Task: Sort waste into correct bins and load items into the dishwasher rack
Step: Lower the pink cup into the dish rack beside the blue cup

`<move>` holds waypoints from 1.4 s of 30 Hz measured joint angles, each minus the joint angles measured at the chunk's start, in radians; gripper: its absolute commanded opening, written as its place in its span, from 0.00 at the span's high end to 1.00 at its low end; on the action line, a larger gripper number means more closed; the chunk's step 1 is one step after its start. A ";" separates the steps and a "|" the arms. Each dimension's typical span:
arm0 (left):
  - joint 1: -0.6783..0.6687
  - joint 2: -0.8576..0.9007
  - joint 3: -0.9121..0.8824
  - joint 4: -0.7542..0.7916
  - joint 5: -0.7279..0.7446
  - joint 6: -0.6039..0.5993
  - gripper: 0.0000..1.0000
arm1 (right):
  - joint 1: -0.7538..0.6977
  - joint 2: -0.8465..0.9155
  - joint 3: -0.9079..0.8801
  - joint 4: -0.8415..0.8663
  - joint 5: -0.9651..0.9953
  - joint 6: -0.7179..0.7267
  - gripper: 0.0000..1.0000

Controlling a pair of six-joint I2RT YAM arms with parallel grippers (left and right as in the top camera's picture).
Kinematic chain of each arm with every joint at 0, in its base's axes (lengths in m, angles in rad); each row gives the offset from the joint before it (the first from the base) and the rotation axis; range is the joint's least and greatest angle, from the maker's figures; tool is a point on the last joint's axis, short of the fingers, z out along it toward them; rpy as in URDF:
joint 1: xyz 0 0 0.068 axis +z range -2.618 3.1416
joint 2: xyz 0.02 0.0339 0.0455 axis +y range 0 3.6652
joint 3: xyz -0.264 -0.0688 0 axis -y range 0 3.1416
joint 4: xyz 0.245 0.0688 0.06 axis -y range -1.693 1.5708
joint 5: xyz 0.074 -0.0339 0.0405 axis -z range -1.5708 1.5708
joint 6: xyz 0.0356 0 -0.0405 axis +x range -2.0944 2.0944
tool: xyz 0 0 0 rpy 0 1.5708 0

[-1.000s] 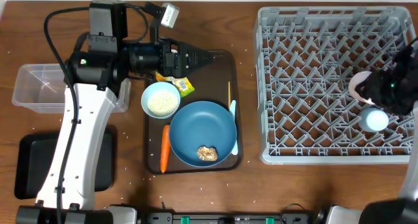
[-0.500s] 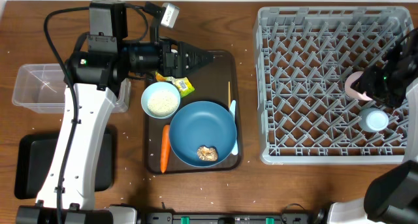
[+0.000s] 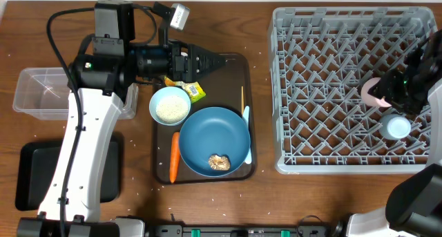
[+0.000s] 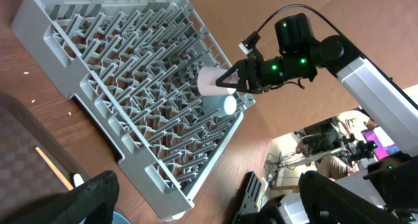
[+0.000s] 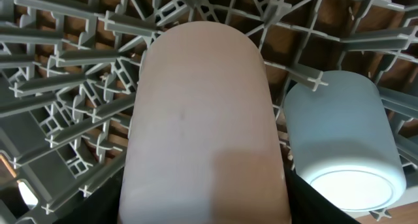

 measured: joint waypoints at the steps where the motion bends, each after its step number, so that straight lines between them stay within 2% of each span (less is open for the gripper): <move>1: 0.000 0.000 0.000 0.000 0.000 0.000 0.11 | 0.000 0.001 0.000 0.002 0.000 0.002 0.60; 13: 0.000 0.000 0.000 0.000 0.000 0.000 0.11 | -0.001 0.012 0.032 -0.086 -0.003 0.003 0.60; 25: 0.000 0.000 0.000 0.000 0.000 0.000 0.11 | -0.001 0.012 0.037 -0.080 0.016 0.003 0.58; 35: 0.000 0.000 0.000 0.000 0.000 0.000 0.11 | -0.001 0.012 0.037 -0.053 0.056 0.009 0.51; 40: 0.000 0.000 0.000 0.000 0.000 0.000 0.11 | -0.001 0.013 0.037 -0.053 0.057 0.016 0.51; 42: 0.000 0.000 0.000 0.000 0.000 0.000 0.11 | -0.001 0.020 0.037 -0.051 0.051 0.018 0.47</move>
